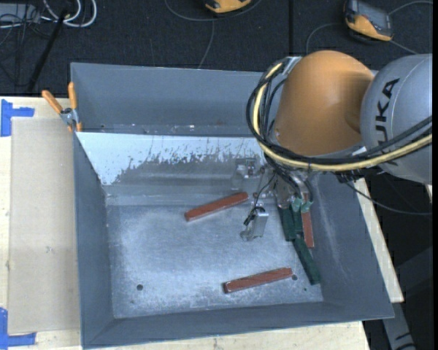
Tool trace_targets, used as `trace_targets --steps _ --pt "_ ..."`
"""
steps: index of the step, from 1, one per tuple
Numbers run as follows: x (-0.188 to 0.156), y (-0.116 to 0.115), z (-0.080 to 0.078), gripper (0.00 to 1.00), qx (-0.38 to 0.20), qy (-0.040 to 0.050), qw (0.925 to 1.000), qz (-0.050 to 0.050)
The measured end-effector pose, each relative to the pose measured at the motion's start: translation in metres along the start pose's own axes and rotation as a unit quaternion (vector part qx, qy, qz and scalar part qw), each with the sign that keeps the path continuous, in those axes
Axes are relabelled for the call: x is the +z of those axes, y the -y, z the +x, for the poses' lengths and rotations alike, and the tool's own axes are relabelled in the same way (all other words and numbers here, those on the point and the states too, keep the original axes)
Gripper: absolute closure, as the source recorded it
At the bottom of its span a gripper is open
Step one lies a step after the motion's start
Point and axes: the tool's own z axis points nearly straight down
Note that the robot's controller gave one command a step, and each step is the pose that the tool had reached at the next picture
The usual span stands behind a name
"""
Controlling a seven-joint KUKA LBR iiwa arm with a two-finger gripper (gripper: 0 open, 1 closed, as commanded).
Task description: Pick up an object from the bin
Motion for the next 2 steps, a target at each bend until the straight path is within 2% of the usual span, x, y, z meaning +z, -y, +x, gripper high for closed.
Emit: trace_targets --steps 1,2 --pt "0.065 0.010 0.026 0.00 0.151 -0.0024 0.9885 0.001" --pt "0.179 -0.010 0.030 0.00 0.020 -0.0031 0.9998 0.000"
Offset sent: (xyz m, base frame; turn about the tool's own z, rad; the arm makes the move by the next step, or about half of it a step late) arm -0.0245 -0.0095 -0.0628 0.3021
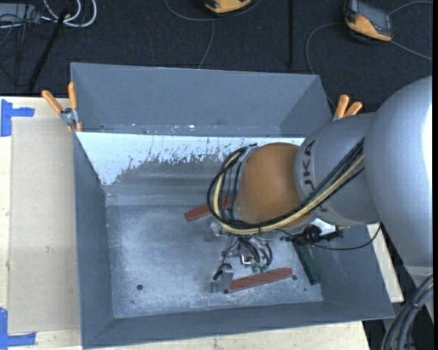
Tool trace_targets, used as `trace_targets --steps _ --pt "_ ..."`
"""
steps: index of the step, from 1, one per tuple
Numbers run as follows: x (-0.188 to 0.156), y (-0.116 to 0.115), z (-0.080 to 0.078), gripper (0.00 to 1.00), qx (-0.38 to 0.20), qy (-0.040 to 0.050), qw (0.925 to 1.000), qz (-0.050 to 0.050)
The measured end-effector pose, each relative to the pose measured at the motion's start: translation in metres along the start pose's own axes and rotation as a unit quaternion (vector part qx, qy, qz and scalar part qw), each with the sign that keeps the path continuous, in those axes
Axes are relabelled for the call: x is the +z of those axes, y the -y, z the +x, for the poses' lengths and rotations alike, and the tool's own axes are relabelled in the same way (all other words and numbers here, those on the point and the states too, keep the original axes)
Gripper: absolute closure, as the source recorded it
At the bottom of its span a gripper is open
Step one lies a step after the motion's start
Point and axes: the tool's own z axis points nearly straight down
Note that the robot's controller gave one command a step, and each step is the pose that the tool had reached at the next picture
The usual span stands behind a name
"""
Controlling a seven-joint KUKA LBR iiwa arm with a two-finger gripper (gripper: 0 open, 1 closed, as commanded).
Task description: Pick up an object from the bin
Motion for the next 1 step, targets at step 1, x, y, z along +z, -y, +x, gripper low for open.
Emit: trace_targets --steps 1 --pt "-0.1308 -0.0024 -0.0032 0.00 -0.157 0.0065 0.9876 0.000"
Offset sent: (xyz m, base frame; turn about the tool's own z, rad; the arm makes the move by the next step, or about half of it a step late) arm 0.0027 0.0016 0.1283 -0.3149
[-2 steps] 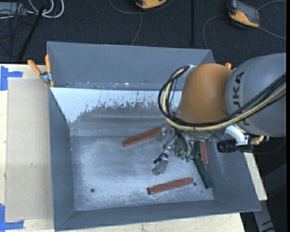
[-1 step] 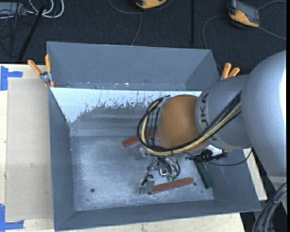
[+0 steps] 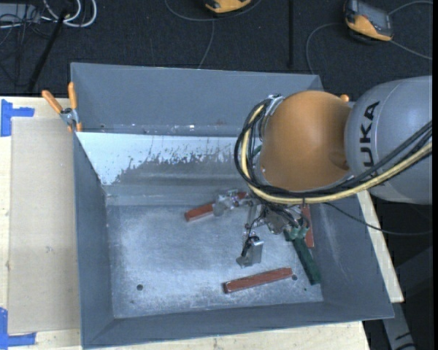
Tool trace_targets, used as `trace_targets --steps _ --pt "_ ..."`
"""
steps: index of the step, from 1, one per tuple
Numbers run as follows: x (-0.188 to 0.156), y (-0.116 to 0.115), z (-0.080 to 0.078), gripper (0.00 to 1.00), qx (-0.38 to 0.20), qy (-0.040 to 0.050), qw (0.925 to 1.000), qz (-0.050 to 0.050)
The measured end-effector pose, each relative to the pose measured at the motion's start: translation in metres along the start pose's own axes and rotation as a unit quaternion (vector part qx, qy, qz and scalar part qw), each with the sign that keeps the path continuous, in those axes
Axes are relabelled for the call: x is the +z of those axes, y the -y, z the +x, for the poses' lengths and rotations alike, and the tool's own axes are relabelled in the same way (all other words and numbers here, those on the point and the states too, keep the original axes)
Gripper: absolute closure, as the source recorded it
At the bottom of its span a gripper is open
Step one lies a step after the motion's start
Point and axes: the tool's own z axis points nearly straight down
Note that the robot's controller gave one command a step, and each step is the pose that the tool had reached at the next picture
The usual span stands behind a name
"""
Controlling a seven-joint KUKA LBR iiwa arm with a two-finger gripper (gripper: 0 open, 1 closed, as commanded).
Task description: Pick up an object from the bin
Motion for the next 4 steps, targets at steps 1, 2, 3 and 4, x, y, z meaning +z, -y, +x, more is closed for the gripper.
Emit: trace_targets --steps 1,2,3,4 --pt "0.129 0.045 0.027 0.00 0.015 -0.0068 0.9999 -0.001" --pt "0.127 -0.011 0.052 0.00 0.096 -0.0013 0.9954 -0.001" --pt "0.125 -0.009 0.053 1.00 0.097 -0.0048 0.9952 0.000" --pt "-0.064 -0.021 0.045 1.00 0.093 0.0016 0.9956 0.000"
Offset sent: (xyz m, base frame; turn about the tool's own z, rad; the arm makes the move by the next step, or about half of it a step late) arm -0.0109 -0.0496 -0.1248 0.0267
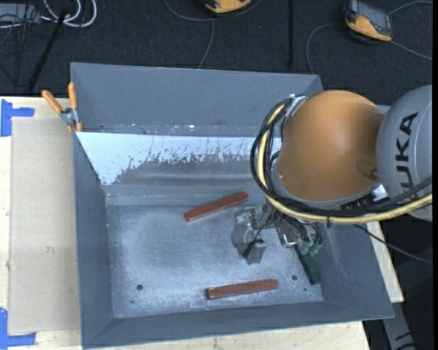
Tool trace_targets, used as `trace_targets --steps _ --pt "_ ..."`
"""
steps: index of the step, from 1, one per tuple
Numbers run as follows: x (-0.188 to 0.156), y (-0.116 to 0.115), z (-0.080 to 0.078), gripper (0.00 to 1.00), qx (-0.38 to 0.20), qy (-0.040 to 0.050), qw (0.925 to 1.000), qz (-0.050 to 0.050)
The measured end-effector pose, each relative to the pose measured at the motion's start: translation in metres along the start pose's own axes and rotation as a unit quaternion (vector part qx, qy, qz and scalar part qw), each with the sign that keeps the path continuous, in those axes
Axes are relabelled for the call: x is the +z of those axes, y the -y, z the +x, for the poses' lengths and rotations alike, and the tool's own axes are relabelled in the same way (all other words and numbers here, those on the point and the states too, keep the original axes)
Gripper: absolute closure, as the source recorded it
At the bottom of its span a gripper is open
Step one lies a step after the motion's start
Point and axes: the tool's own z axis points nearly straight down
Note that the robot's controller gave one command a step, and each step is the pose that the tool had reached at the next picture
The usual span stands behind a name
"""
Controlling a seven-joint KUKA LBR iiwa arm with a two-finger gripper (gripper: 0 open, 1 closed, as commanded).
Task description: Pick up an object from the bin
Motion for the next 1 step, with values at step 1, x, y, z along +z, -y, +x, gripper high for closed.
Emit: trace_targets --steps 1 --pt "0.0695 0.0066 -0.0230 1.00 0.031 -0.0076 0.9995 0.001"
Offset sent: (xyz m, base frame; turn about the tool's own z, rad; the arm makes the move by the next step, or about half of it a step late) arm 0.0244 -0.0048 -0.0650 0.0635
